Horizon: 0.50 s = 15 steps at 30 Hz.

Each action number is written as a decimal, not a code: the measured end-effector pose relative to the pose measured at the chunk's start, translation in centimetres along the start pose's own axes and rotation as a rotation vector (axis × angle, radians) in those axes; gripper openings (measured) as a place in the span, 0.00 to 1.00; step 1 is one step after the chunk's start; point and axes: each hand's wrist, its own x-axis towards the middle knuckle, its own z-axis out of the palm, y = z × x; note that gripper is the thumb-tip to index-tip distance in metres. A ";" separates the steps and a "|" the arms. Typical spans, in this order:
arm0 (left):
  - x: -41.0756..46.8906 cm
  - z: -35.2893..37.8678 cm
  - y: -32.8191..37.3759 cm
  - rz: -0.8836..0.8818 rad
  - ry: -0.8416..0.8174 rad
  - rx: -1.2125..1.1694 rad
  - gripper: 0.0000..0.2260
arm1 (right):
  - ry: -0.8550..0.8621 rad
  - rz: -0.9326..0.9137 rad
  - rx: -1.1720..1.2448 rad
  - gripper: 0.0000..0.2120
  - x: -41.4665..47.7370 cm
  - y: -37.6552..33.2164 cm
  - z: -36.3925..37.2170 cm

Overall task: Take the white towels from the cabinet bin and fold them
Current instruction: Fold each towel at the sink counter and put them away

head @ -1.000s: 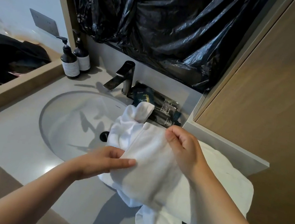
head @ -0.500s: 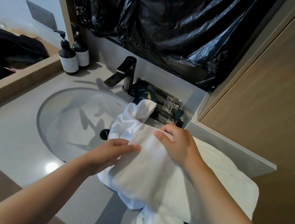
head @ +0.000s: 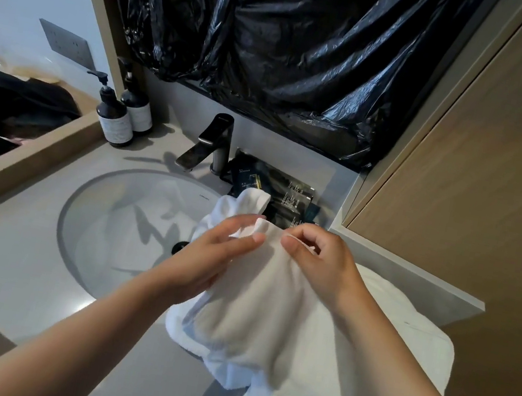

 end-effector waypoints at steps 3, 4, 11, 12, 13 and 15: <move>0.4 0.9 2.0 0.151 0.000 0.203 0.19 | 0.074 -0.074 0.069 0.09 -0.6 -0.6 -1.0; 0.5 0.9 2.3 0.184 0.010 0.256 0.19 | 0.090 -0.096 0.079 0.11 -0.6 -0.5 -1.0; 0.4 2.2 3.3 0.254 0.105 0.369 0.18 | 0.069 -0.091 -0.144 0.27 -2.4 1.1 -2.4; 0.4 2.3 3.5 0.263 0.128 0.399 0.18 | 0.046 -0.064 -0.196 0.34 -2.8 1.8 -2.9; 0.4 2.1 3.8 0.281 0.165 0.440 0.18 | 0.031 -0.033 -0.208 0.38 -3.0 2.6 -3.3; 0.6 1.9 4.2 0.360 0.197 0.579 0.20 | 0.053 0.015 -0.208 0.41 -3.9 4.1 -4.9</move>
